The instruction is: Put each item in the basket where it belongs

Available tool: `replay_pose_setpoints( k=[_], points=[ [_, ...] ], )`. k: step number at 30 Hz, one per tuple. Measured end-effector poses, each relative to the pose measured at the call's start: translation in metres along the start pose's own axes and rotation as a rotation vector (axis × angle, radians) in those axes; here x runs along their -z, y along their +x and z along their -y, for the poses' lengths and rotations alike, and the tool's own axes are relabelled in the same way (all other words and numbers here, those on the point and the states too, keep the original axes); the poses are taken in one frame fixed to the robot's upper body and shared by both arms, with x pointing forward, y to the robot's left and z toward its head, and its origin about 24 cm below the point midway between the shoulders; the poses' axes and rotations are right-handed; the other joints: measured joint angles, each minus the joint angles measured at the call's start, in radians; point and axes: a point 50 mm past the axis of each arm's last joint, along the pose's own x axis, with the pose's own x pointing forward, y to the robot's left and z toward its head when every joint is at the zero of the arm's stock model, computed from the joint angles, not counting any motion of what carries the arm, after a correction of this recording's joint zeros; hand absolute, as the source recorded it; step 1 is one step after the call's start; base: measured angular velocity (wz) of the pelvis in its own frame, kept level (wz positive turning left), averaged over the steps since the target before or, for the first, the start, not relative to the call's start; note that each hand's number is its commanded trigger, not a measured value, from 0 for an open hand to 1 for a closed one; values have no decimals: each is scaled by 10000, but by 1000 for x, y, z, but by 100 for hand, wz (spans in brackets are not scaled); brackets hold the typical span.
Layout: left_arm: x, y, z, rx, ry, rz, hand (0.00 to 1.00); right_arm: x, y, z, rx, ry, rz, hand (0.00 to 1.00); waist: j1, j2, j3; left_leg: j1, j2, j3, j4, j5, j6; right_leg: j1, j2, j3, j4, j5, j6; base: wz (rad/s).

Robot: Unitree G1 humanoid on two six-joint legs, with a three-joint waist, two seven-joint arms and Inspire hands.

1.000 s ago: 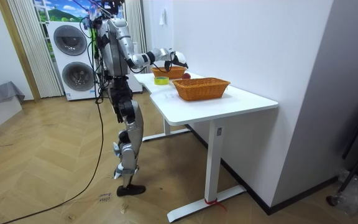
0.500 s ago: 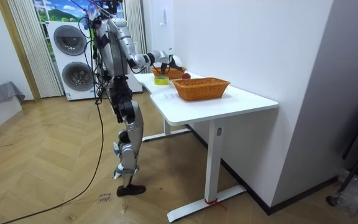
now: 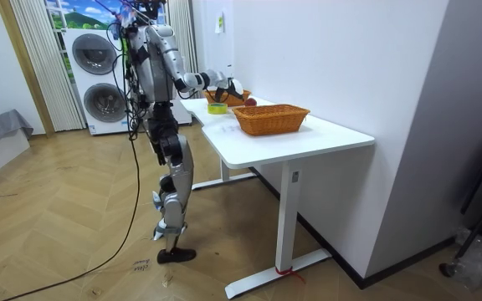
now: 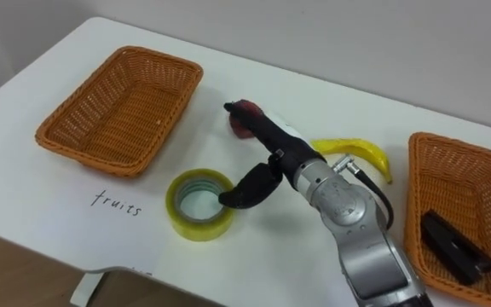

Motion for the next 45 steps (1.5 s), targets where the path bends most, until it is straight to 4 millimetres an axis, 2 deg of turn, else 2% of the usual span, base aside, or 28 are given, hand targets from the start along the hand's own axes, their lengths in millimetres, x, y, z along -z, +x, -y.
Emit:
replay_pose_setpoints(
  k=[5, 8, 16, 23, 26, 30, 37, 45],
  points=[
    [0, 0, -1, -23, 12, -69, 0, 0, 0, -1, -50, 160, 47, 0, 111, -87, -23, -9, -2, -43, -3, 2, 3, 7, -1, -46, 1, 0, 0, 2],
    [0, -1, -2, -45, 25, -63, 0, 0, 0, -2, -33, 197, -46, 0, 146, -160, -71, -6, -2, -47, -2, 2, 3, 9, -8, -81, -1, 0, 0, 1],
    [0, -1, -1, 42, 83, -165, 0, 3, 2, -3, 230, -248, -485, 0, 374, -127, -40, -32, -15, -111, -30, 10, 8, 20, -17, -246, -6, 0, 2, 2],
    [-1, 0, 1, 143, 115, -186, 0, 3, 3, -7, 95, -347, -668, 0, 389, -106, -22, -198, -118, -365, -2, 31, 15, -18, -43, -515, -16, -7, 12, 12],
    [-1, 0, 2, 141, 156, -169, 0, -4, 10, -3, 171, -811, -592, 0, 396, -115, 27, -230, -147, -409, 30, 42, 24, -55, -70, -512, -14, -29, 48, 0],
    [-2, 0, 2, 145, 162, -159, 0, -12, 19, 3, 373, -1826, -730, 0, 398, -141, 26, -236, -161, -490, 52, 68, 56, -35, -115, -506, -11, -32, 53, 7],
    [-4, 0, 2, 129, 314, -130, 0, -6, 24, 2, 159, -1812, -1080, 0, 430, -194, 51, -248, -219, -503, 73, 109, 128, -2, -210, -494, 1, -38, 74, 4],
    [-5, 0, 3, 100, 272, -166, 0, 2, 25, 0, -220, -1729, -1427, 0, 454, -190, 65, -266, -213, -498, 18, 132, 87, -8, -175, -508, 3, -65, 120, 0]
  ],
)
